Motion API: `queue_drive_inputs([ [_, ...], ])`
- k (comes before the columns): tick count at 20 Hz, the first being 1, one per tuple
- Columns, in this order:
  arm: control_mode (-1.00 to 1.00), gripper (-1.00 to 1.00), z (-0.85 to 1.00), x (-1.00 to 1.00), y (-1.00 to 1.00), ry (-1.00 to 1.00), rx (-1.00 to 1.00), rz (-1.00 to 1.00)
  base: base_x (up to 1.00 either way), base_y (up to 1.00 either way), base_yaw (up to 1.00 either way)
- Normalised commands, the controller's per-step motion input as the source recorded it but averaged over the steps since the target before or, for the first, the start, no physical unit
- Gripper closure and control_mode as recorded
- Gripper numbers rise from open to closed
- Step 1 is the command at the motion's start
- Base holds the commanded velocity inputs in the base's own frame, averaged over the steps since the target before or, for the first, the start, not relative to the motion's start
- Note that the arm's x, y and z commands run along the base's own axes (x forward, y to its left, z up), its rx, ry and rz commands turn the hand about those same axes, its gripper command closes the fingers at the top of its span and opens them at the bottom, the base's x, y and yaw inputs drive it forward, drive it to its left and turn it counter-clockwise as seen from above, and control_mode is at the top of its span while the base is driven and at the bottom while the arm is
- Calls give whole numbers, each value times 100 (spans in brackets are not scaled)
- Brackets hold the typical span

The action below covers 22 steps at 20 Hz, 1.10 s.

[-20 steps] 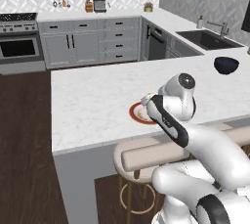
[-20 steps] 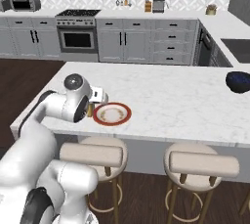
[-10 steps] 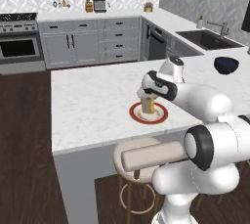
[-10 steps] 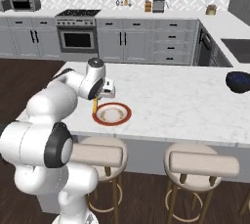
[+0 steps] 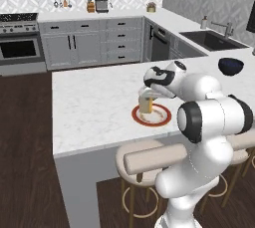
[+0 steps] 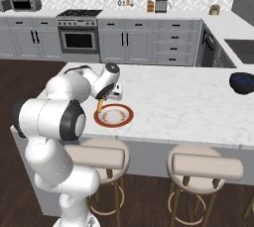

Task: Start the toaster. Once the lever pops up, take the bread to the plate on the dining counter.

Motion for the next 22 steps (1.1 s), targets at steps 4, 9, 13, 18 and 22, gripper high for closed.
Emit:
queue_drive_inputs([
  [4, -100, 100, -42, 10, 8, -4, 4, 0, 0, 0, 0],
  [9, -100, 100, -4, 0, 0, -10, 0, 0, 0, 0, 0],
  [13, -100, 100, -33, 8, 0, -13, 2, -1, 0, 0, 0],
  [18, -100, 100, -21, 13, -2, -7, 7, -2, 0, 0, 0],
  [22, -100, 100, 6, 0, -7, -1, 15, -1, 0, 0, 0],
])
